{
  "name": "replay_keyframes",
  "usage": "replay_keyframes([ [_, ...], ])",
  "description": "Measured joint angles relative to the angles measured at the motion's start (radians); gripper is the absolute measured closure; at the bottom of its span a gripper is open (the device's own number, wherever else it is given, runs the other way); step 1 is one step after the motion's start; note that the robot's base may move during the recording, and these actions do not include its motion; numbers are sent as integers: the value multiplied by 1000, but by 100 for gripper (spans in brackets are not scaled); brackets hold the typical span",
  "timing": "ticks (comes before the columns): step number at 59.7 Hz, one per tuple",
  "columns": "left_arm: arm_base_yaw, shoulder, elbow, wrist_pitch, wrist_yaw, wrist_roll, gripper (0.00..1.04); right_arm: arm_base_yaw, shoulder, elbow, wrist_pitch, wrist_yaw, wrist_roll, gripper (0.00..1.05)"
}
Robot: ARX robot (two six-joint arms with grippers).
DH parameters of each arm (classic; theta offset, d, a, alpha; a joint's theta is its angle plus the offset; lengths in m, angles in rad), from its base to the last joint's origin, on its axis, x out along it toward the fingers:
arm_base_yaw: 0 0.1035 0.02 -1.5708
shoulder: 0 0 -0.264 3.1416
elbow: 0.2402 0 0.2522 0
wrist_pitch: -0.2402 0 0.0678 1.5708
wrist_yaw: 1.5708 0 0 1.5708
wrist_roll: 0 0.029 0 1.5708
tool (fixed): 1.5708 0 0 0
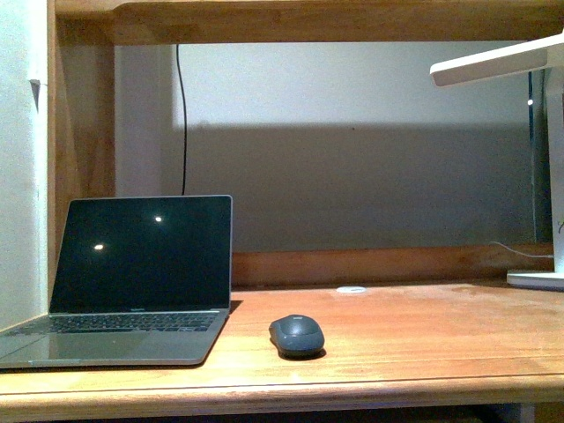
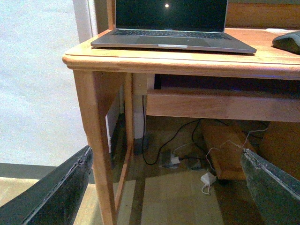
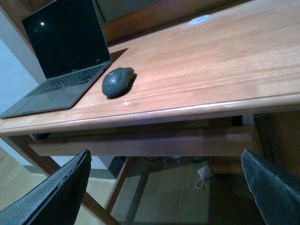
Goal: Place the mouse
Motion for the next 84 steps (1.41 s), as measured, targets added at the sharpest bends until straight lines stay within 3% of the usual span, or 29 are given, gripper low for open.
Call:
replay_keyframes([
  [10,0,0,0,0,0,0,8,-94,-207,-82,-116,-31,46,7],
  [19,0,0,0,0,0,0,8,-211,-420,-158,-264,-129,75,7],
  [23,0,0,0,0,0,0,8,-209,-447,-165,-270,-80,51,9],
  [26,0,0,0,0,0,0,8,-143,-478,-195,-262,173,-88,21],
  [29,0,0,0,0,0,0,8,-129,-496,-217,-258,284,-174,30],
  [32,0,0,0,0,1,0,8,-126,-512,-235,-256,331,-224,38],
  [49,0,0,0,0,0,0,8,-121,-583,-310,-251,339,-310,88],
  [54,0,0,0,0,0,0,8,-121,-663,-317,-341,339,-318,102],
  [84,0,0,0,0,0,0,8,-121,-780,-394,-358,339,-322,102],
])
